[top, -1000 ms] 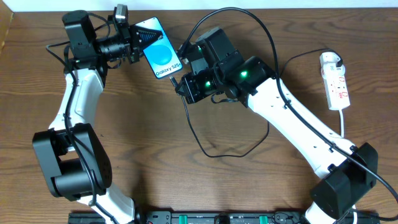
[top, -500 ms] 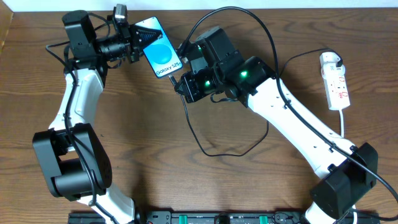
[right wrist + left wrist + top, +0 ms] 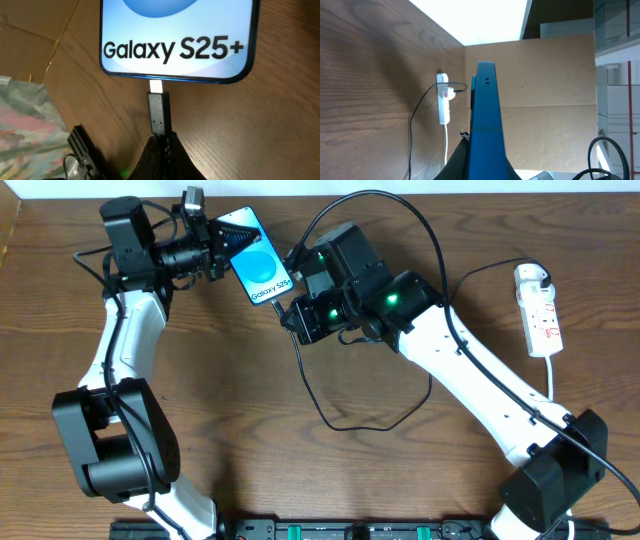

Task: Plug charger to phone and switch on socket
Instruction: 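Push the USB-C plug into the phone's bottom port with the right gripper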

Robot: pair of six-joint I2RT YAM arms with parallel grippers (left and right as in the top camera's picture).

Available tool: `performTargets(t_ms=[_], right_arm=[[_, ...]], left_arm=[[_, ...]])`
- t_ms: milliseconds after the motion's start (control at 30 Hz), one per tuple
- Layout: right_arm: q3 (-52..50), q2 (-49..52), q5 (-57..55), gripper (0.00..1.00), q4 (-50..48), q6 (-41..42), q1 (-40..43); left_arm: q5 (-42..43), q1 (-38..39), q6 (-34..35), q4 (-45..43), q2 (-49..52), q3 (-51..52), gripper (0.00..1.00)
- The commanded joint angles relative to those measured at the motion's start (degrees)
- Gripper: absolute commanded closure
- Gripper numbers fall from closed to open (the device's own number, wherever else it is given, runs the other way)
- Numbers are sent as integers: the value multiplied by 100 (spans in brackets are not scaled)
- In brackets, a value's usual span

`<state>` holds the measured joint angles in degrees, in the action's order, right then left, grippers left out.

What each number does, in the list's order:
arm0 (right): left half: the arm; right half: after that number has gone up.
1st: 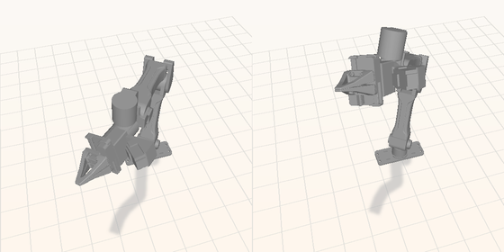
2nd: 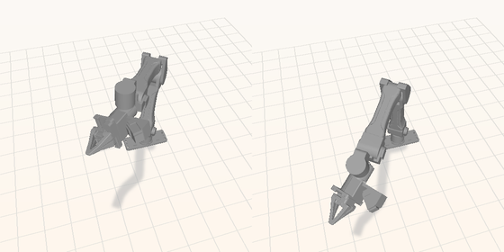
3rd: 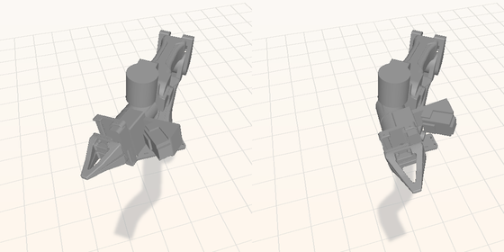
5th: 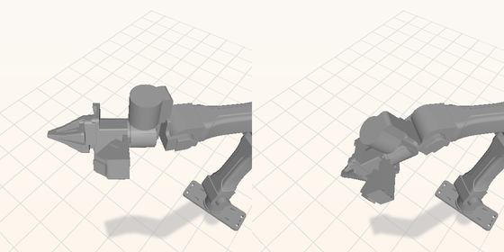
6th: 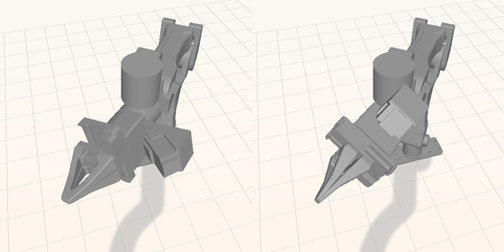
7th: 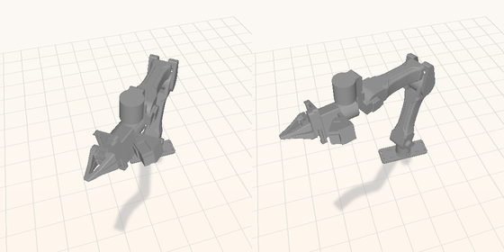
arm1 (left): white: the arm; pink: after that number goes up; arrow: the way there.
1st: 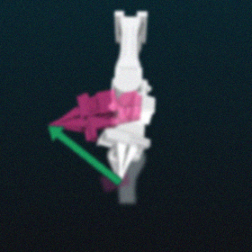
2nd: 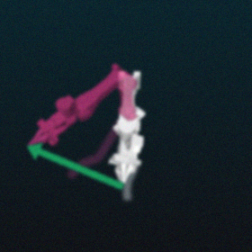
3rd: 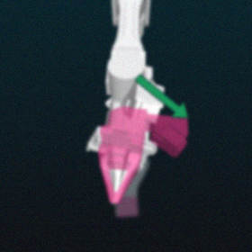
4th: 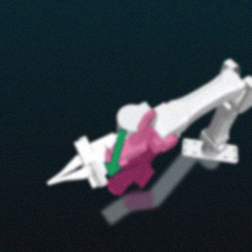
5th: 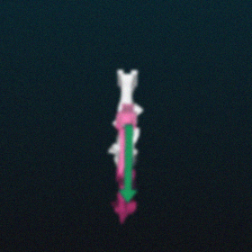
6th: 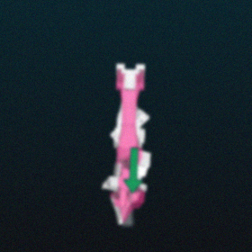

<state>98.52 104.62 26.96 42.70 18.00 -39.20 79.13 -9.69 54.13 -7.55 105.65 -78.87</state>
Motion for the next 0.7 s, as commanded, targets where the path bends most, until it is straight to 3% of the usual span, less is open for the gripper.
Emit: performTargets(t_ms=[0,667], right_arm=[[85,-90,-118,99,-26,-2,0],[85,-90,-284,99,-225,42,0]], left_arm=[[79,-24,-55,-28,-85,-11,93],[81,-24,-55,-28,-85,-9,93]])
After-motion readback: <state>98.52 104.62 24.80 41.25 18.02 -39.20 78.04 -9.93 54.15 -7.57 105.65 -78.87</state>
